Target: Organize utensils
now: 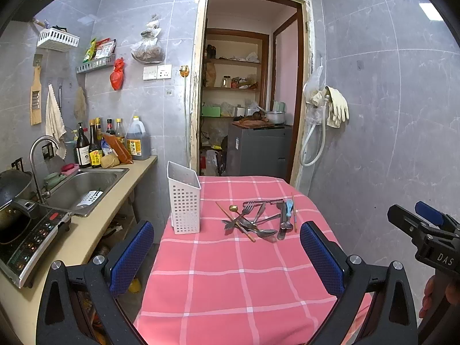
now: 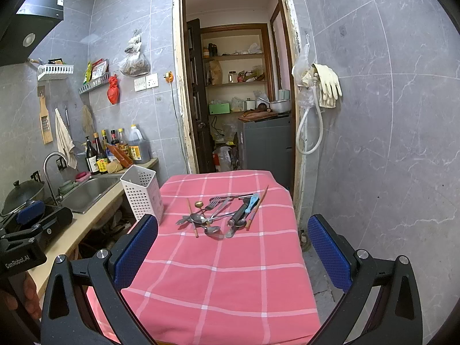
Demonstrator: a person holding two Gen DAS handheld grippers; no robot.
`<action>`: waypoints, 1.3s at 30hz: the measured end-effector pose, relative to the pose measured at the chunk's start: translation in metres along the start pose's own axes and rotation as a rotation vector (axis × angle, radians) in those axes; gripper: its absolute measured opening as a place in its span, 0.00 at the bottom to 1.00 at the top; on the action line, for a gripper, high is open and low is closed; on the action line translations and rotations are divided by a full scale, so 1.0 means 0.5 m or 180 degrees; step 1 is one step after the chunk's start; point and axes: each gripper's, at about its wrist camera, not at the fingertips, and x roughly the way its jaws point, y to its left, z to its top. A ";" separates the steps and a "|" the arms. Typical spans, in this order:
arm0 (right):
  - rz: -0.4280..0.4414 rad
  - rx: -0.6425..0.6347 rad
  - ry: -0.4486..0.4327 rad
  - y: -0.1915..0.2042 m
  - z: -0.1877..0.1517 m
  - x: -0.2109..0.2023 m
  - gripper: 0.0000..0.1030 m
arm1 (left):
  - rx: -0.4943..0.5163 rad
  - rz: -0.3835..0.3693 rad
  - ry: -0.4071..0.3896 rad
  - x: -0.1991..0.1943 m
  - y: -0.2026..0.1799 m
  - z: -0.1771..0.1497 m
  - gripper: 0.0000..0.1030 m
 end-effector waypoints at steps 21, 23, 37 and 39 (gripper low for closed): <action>0.0008 0.0056 0.0131 0.018 0.004 0.100 0.99 | 0.0076 0.0041 0.0192 0.059 0.009 0.023 0.99; -0.0009 0.0069 0.0160 0.021 0.005 0.114 0.99 | 0.0062 0.0023 0.0229 0.077 0.015 0.028 0.99; -0.0216 0.0145 0.0289 0.067 0.028 0.242 0.99 | 0.0086 -0.0114 0.0397 0.219 0.058 0.060 0.99; -0.0272 0.0141 0.0298 0.072 0.030 0.260 0.99 | 0.0092 -0.0143 0.0407 0.241 0.064 0.064 0.99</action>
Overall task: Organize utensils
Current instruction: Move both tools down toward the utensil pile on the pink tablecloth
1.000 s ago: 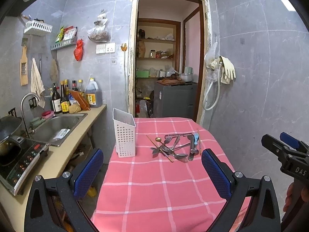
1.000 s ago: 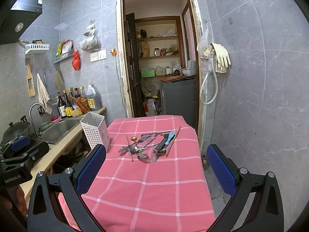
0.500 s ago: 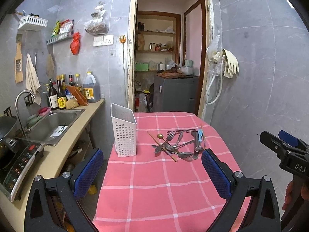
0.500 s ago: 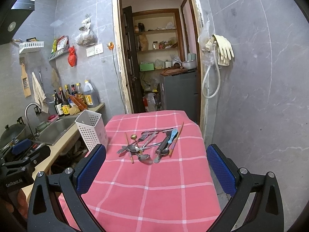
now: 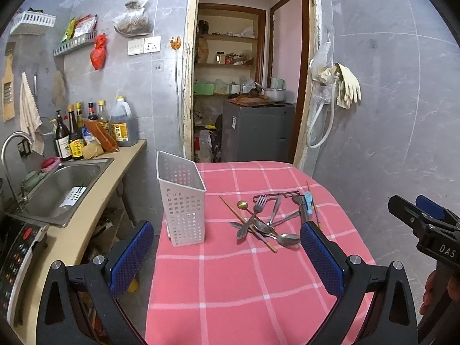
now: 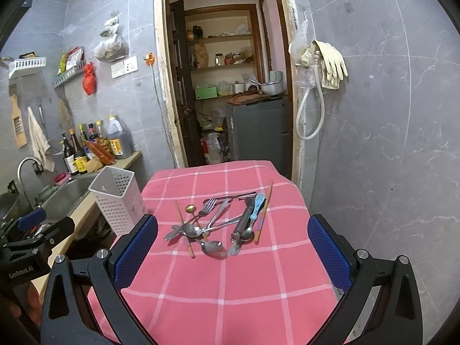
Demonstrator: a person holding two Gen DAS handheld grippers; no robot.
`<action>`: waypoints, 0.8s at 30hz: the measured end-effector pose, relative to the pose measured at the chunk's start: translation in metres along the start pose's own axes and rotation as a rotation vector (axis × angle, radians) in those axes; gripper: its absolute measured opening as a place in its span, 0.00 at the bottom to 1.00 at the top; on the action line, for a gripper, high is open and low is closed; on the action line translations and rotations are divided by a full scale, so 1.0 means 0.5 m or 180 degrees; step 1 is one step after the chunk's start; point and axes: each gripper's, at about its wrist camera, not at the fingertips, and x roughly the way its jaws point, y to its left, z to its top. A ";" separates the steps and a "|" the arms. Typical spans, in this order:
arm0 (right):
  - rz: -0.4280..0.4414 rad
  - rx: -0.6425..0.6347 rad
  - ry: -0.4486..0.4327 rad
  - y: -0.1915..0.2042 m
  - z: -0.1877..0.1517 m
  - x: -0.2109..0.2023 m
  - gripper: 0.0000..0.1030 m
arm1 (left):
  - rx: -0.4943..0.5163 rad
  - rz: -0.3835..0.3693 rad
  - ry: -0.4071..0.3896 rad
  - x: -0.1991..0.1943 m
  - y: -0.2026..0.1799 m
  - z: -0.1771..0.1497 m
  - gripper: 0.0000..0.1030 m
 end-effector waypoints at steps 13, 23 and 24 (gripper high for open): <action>-0.0188 0.0018 0.0130 -0.019 0.040 0.092 0.99 | 0.0046 -0.0174 0.0186 0.132 -0.014 0.039 0.99; 0.0022 -0.0137 0.0263 -0.070 0.079 0.209 0.99 | -0.0143 -0.0347 0.0416 0.262 -0.076 0.069 0.99; 0.0049 -0.0155 0.0292 -0.076 0.082 0.224 0.99 | -0.0174 -0.0360 0.0451 0.275 -0.079 0.070 0.99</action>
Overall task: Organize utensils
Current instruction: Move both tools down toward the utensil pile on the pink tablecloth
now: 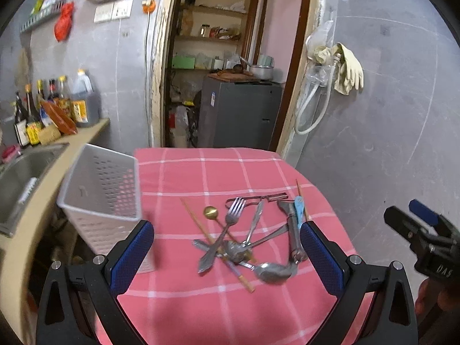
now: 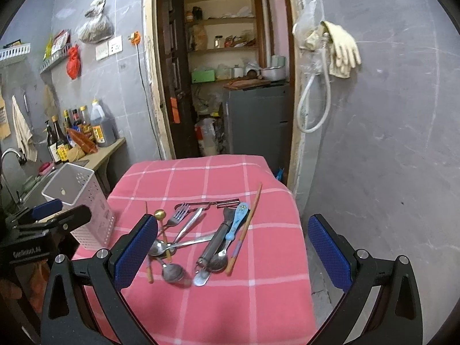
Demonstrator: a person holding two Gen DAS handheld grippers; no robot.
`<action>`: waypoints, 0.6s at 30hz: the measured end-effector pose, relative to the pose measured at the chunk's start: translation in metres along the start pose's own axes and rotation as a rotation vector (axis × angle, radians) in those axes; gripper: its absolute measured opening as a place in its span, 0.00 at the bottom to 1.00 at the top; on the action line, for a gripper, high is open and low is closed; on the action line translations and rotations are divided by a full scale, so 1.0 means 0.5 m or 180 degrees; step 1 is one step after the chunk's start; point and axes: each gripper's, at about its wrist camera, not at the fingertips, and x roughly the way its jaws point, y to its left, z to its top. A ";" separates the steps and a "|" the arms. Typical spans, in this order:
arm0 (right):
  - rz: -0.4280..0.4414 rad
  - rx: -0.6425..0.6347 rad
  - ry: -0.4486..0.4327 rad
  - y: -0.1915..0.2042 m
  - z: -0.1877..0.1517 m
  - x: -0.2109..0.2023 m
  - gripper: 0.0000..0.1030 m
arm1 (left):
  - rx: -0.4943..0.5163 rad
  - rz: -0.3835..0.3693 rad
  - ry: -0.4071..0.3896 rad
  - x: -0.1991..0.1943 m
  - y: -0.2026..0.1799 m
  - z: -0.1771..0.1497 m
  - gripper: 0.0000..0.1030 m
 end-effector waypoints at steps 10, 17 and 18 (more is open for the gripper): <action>0.0330 0.0022 0.0214 -0.047 0.010 0.138 0.99 | -0.0067 0.0048 0.0180 0.151 -0.028 0.027 0.99; 0.0536 0.0061 0.0373 -0.061 -0.004 0.228 0.90 | -0.0036 0.0029 0.0341 0.235 -0.036 0.024 0.95; 0.0573 0.0065 0.0403 -0.061 -0.008 0.241 0.86 | -0.0035 0.0018 0.0385 0.248 -0.035 0.023 0.90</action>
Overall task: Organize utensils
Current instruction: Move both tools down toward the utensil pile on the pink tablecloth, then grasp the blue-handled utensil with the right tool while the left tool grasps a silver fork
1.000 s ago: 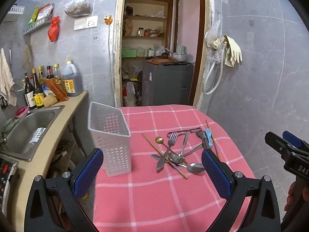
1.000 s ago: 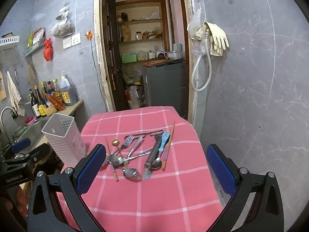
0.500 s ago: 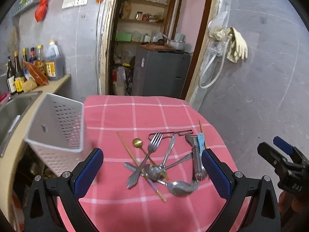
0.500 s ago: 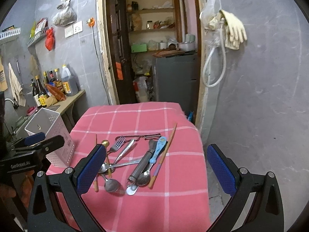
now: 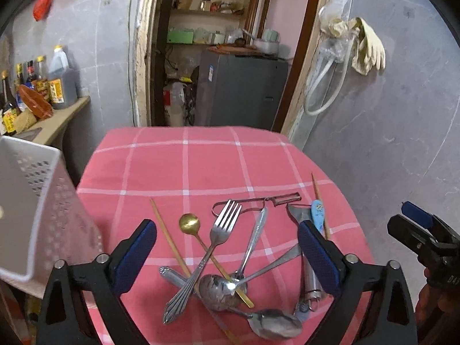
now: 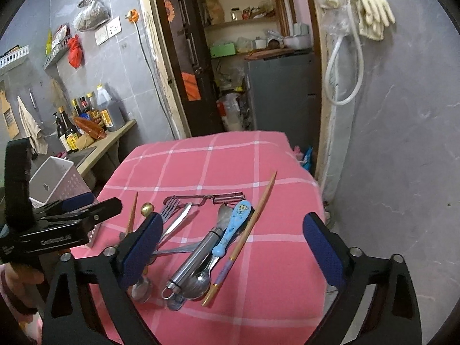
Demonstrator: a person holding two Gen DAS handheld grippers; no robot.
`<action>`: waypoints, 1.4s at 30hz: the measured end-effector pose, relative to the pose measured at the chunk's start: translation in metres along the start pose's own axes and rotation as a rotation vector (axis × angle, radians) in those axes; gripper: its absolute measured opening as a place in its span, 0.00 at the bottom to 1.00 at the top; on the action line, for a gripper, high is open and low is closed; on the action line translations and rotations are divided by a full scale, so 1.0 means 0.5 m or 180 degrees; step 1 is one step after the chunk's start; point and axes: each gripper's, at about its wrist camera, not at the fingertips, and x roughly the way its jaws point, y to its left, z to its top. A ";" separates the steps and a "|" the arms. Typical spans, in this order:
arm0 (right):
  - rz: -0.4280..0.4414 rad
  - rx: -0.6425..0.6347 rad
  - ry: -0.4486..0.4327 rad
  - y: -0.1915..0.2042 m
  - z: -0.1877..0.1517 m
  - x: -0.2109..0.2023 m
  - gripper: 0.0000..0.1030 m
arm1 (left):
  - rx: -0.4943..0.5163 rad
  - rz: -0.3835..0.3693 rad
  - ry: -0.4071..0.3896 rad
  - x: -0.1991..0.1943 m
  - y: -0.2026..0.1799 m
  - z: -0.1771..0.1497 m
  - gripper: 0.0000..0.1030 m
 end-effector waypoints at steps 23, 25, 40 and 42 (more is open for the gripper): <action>0.0519 0.0044 0.0651 -0.007 -0.015 0.233 0.37 | 0.0002 -0.0259 0.0831 0.204 0.021 0.008 0.45; 0.0520 0.0093 0.0695 -0.010 -0.017 0.248 0.37 | 0.0082 -0.0272 0.0895 0.217 0.016 0.010 0.45; 0.0883 0.0299 0.0925 -0.033 -0.022 0.305 0.38 | 0.0211 -0.0436 0.1219 0.276 0.010 0.035 0.25; 0.0873 0.0305 0.0922 -0.031 -0.027 0.303 0.38 | 0.0124 -0.0519 0.1281 0.273 0.021 0.034 0.24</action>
